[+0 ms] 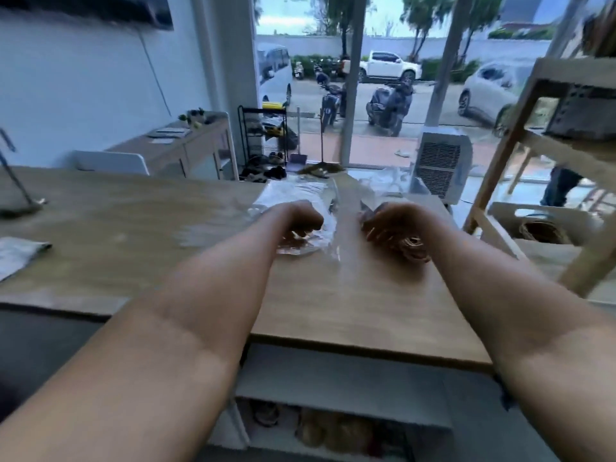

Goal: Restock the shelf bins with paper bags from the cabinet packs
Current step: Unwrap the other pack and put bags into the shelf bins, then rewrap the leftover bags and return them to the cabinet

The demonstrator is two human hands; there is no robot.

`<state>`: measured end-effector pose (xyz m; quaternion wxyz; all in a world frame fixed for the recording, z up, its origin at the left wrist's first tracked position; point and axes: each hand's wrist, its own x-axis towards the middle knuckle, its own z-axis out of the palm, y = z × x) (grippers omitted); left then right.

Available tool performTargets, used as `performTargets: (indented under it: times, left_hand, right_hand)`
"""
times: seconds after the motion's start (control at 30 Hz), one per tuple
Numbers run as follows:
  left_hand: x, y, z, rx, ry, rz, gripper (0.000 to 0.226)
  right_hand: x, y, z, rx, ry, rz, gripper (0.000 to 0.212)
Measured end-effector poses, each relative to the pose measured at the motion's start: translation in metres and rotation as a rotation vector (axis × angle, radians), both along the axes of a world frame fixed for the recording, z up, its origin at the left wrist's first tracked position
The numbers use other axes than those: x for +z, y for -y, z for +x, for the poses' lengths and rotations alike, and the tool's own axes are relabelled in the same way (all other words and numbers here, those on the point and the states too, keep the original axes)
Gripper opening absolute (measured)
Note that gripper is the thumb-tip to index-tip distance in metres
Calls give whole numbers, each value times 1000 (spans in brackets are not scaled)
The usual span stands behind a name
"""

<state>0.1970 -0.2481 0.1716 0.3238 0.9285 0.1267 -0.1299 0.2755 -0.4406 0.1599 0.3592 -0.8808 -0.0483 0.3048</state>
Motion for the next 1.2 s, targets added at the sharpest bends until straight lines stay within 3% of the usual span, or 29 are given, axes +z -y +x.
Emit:
performTargets:
  times: [0.13, 0.2, 0.3, 0.4, 0.5, 0.57, 0.63, 0.7, 0.77, 0.83, 0.9, 1.03, 1.13, 1.2]
  left_hand:
    - [4, -61, 6, 155, 105, 80, 5]
    - [1, -84, 16, 195, 84, 12, 2]
    - [-5, -110, 36, 221, 81, -36, 11]
    - [-8, -123, 68, 268, 110, 97, 12]
    - [-18, -134, 99, 286, 132, 101, 45]
    - [-28, -145, 118, 324, 143, 135, 49]
    - [-40, -155, 132, 374, 155, 201, 38]
    - [-45, -164, 143, 404, 112, 156, 29]
    - [-49, -170, 152, 442, 80, 102, 16]
    - [-58, -177, 166, 488, 72, 20, 13]
    - [-60, -177, 174, 518, 61, -86, 12]
    - [-69, -178, 186, 501, 8, -108, 5]
    - [-76, -173, 192, 461, -68, -107, 42]
    - [-79, -170, 196, 441, -111, -103, 53]
  right_hand:
    - [-3, -70, 22, 60, 52, 9, 19]
    - [-5, -92, 32, 64, 60, 25, 19]
    - [-13, -117, 55, 41, 66, 56, 22]
    - [-24, -134, 91, -23, 43, 66, 24]
    - [-35, -144, 123, -97, 43, 48, 30]
    - [-42, -151, 141, -131, 43, 36, 30]
    - [-49, -156, 153, -153, 6, 26, 28]
    - [-56, -160, 162, -147, -51, 37, 54]
    - [-61, -163, 172, -147, -139, -6, 62]
    - [-67, -164, 184, -142, -180, -79, 49]
    - [-69, -164, 196, -151, -147, -132, 23]
    - [-67, -161, 206, -67, -85, -258, 33]
    - [-65, -164, 210, 24, 111, -355, 15]
    - [-68, -162, 212, 46, 234, -519, 36]
